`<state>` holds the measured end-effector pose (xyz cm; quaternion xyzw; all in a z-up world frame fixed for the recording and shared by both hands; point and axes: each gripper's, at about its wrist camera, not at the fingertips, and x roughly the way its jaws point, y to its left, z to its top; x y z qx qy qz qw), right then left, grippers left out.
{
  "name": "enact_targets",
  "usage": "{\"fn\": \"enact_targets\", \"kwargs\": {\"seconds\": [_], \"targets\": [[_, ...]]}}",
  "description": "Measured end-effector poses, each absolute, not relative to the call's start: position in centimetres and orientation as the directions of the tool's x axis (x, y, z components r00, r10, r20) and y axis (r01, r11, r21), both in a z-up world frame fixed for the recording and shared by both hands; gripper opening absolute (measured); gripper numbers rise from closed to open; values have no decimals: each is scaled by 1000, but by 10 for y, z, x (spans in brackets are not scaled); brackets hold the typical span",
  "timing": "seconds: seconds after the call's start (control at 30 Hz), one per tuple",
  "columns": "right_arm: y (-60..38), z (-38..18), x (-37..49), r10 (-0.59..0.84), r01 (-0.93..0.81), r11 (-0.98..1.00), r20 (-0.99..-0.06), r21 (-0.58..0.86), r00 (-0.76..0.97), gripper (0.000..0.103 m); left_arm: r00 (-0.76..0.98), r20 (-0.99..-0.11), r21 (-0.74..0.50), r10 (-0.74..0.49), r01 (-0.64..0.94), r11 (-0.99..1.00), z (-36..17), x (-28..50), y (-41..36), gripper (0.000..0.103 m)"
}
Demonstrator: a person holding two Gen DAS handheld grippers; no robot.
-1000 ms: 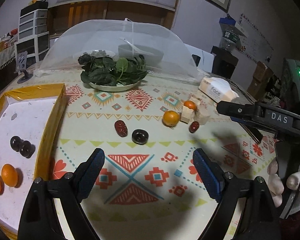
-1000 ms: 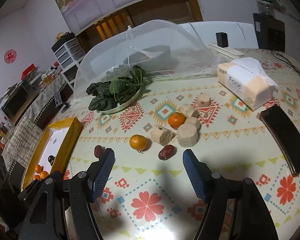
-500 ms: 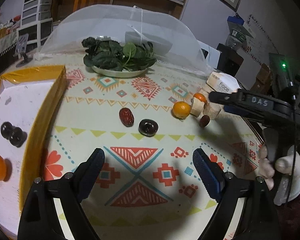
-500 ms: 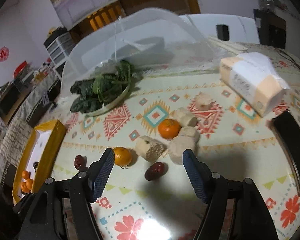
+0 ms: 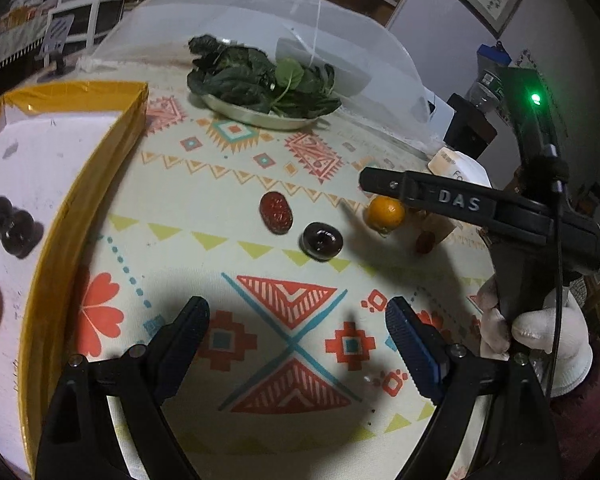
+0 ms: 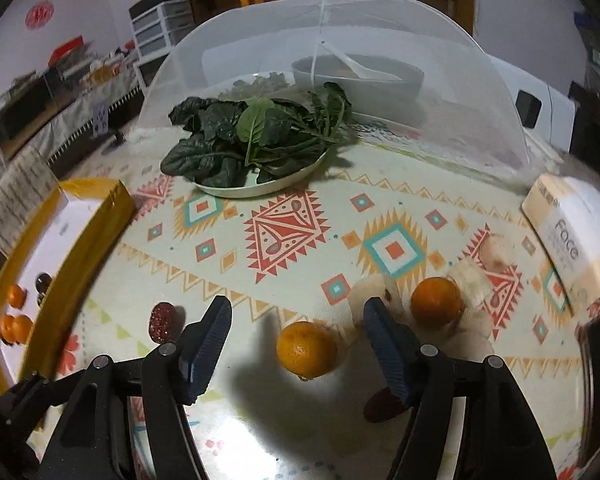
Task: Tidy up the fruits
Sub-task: 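Grasp the loose mandarin orange with the right tool while the left tool grasps a dark plum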
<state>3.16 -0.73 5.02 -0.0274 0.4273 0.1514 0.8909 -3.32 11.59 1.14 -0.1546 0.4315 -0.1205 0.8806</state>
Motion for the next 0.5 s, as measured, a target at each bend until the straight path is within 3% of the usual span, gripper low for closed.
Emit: {"fn": "enact_targets", "kwargs": {"seconds": [0.07, 0.17, 0.37, 0.5], "targets": [[-9, 51, 30, 235, -294, 953, -771, 64, 592, 62, 602, -718, -385, -349, 75, 920, 11, -33, 118, 89], [-12, 50, 29, 217, -305, 952, -788, 39, 576, 32, 602, -720, -376, -345, 79, 923, 11, -34, 116, 90], [-12, 50, 24, 229, -345, 938, -795, 27, 561, 32, 602, -726, -357, -333, 84, 930, 12, -34, 113, 92], [2, 42, 26, 218, -359, 933, -814, 12, 539, 38, 603, -732, -335, -316, 84, 938, 11, -34, 110, 92]]}}
